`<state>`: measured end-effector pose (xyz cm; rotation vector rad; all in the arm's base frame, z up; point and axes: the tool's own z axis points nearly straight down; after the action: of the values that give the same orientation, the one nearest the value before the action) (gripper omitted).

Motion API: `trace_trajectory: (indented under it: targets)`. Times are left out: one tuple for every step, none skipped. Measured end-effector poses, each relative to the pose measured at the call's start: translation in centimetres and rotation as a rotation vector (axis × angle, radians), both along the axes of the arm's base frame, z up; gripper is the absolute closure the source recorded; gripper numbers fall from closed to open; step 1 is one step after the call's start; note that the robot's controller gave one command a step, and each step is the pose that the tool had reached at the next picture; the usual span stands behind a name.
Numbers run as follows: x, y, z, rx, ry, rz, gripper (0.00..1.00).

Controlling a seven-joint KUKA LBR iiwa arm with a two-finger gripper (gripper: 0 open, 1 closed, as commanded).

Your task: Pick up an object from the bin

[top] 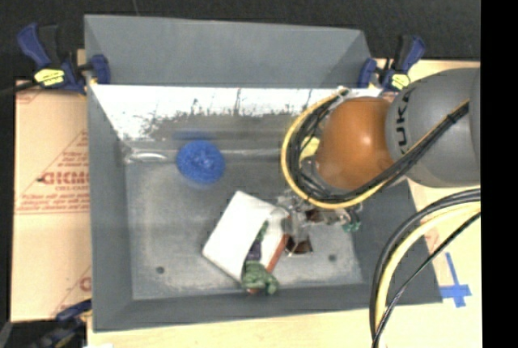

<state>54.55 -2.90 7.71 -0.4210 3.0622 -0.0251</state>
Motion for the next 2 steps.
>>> trace_trajectory:
  targets:
    - [0.06,0.19,0.01,0.001,-0.001,0.002,1.00]
    - [0.08,0.16,0.83,0.001,-0.002,0.000,1.00]
